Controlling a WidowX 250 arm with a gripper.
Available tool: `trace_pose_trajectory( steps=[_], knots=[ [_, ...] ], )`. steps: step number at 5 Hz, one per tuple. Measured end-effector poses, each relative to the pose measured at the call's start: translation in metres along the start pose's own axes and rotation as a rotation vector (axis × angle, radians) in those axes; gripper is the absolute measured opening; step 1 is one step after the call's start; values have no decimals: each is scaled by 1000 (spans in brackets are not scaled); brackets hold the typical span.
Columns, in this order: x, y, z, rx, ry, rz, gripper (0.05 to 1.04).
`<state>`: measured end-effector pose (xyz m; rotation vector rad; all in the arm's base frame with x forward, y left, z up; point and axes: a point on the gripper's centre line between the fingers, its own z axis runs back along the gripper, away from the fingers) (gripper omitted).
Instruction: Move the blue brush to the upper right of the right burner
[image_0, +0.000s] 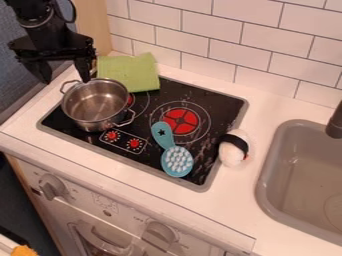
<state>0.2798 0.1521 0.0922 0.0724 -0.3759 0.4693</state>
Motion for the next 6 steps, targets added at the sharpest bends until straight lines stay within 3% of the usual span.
trace_pose_trajectory(
  steps=[1, 2, 4, 5, 6],
  knots=[
    [-6, -1, -6, -1, 26, 4, 1001],
    [-33, -31, -3, -38, 69, -49, 1001],
    [-53, -84, 24, -64, 27, -31, 1001],
    [-62, -118, 15, -44, 79, 3, 1001],
    [-64, -145, 4, -35, 98, 40, 1001]
  ],
)
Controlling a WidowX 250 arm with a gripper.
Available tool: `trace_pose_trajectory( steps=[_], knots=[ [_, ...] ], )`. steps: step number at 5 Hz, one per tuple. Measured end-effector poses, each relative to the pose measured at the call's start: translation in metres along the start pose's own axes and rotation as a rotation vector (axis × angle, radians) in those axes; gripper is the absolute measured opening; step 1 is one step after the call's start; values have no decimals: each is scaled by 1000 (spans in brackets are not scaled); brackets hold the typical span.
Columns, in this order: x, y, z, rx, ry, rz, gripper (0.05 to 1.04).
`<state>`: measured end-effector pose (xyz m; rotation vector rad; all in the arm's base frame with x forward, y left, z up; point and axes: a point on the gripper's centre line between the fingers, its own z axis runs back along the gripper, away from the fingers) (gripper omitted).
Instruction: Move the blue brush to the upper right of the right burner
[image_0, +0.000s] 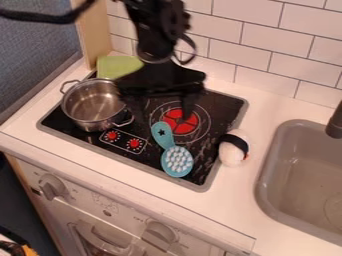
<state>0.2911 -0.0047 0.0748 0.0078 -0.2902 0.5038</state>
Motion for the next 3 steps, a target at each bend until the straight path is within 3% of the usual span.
trace_pose_trajectory(
  steps=[2, 3],
  knots=[
    [-24, -11, -41, 79, 30, 155, 1001],
    [-32, -8, -49, 92, 53, 170, 1001]
  ],
)
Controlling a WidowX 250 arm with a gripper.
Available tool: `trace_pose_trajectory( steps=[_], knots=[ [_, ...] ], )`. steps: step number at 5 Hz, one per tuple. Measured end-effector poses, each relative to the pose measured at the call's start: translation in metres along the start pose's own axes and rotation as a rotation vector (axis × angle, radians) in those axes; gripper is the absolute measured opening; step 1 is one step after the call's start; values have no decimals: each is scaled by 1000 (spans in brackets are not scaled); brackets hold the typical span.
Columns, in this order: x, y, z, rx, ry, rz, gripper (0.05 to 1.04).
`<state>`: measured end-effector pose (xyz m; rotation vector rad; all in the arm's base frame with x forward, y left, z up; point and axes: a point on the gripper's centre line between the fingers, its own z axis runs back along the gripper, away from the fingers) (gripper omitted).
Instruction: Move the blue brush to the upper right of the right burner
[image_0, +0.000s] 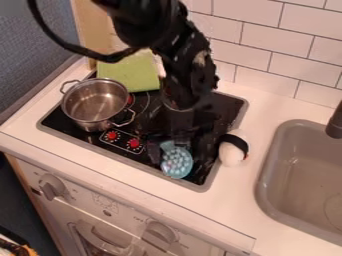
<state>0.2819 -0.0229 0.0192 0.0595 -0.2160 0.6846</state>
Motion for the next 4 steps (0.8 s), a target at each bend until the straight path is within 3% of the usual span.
trace_pose_trajectory(
  steps=[1, 2, 4],
  knots=[
    [-3, 3, -6, 36, 2, -6, 959],
    [-3, 0, -10, 23, -1, -34, 751],
    [-6, -1, -10, 14, 2, -49, 735]
  ],
)
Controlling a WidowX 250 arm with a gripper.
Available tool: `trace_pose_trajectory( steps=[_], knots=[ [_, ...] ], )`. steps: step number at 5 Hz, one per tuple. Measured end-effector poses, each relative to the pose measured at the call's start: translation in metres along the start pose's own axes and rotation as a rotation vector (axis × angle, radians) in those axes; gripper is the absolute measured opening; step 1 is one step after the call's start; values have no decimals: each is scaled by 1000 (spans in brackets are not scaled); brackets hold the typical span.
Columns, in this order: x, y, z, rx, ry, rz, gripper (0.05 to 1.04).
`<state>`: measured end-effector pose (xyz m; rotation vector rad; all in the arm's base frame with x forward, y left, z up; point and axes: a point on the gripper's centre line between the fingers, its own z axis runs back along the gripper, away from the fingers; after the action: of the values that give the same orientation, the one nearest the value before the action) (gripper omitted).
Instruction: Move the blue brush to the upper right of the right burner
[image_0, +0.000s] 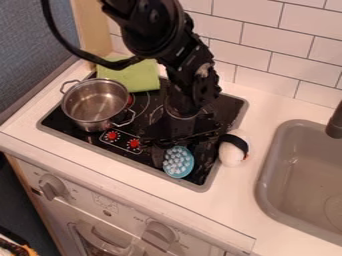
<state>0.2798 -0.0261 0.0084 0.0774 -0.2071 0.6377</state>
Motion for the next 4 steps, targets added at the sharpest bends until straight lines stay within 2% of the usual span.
trace_pose_trajectory(
  steps=[1, 2, 3, 4],
  knots=[
    [-1, 5, 2, 5, -6, -65, 734],
    [11, 15, 10, 10, -21, -131, 734],
    [24, 14, 23, -16, -26, -217, 734],
    [38, 9, 35, -24, -16, -371, 734]
  ],
)
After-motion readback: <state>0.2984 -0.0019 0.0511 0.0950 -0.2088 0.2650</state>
